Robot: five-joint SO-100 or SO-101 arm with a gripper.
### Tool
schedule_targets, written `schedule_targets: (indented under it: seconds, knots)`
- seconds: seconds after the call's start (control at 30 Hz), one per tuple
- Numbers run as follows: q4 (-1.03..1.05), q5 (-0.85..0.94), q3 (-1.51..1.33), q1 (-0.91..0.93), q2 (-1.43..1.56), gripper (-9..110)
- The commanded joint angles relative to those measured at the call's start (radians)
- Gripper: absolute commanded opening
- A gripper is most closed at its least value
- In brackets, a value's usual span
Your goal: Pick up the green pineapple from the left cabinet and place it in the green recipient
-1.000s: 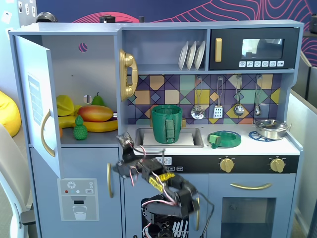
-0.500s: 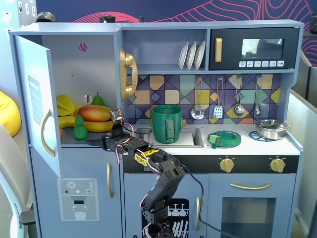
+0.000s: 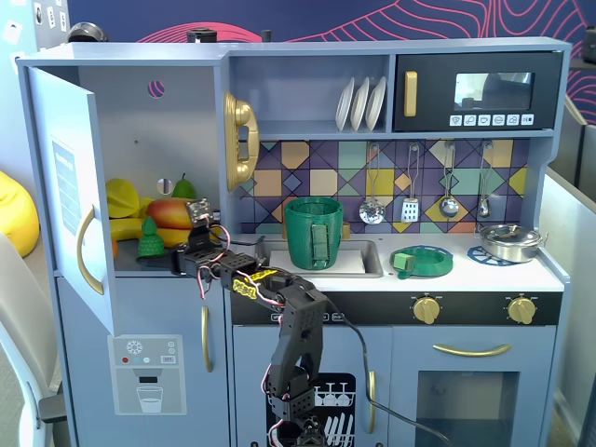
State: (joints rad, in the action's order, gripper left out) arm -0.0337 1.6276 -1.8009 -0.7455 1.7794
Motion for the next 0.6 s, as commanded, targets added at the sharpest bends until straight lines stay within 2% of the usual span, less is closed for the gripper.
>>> schedule_targets:
  seconds: [0.0,0.57]
  knots:
    - [-0.020,-0.009,0.141,-0.020,-0.048,44]
    - [-0.044,-0.061,0.538,0.003,-0.405,39]
